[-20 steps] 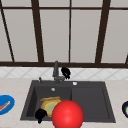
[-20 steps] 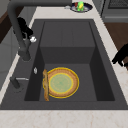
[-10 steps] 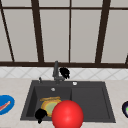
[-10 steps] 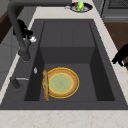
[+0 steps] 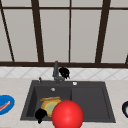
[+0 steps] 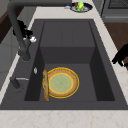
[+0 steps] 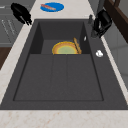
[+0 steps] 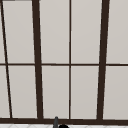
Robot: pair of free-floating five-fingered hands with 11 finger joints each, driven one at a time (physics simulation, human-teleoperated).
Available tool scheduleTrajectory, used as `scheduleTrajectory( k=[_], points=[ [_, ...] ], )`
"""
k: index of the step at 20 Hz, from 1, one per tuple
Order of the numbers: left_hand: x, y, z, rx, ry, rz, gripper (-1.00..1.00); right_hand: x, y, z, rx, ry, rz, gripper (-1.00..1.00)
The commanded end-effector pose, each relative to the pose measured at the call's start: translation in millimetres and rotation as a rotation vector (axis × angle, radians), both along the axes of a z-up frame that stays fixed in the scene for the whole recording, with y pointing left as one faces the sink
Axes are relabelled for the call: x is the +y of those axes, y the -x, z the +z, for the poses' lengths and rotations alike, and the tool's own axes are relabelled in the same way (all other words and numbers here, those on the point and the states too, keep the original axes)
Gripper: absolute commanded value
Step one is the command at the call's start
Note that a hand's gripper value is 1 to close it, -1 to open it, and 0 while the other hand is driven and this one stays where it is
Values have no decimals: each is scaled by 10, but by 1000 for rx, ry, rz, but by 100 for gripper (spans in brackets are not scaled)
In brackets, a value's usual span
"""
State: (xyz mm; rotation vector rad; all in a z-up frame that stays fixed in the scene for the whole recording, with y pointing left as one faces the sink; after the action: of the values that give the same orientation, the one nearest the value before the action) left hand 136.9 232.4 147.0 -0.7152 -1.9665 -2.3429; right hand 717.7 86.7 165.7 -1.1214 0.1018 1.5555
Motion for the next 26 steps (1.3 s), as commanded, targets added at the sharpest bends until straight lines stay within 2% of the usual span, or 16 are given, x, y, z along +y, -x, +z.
scheduleTrajectory(
  k=[1, 10, 26],
  points=[
    [0, 0, 0, 0, 0, 0, 0, 141, -109, 85, 0, 0, 54, 100],
    [0, 0, 0, 0, 0, 0, 0, 267, -159, 43, -14, 1, 2, 100],
    [0, 0, 0, 0, 0, 0, 0, 311, -178, 25, -3, 17, -9, 100]
  ],
)
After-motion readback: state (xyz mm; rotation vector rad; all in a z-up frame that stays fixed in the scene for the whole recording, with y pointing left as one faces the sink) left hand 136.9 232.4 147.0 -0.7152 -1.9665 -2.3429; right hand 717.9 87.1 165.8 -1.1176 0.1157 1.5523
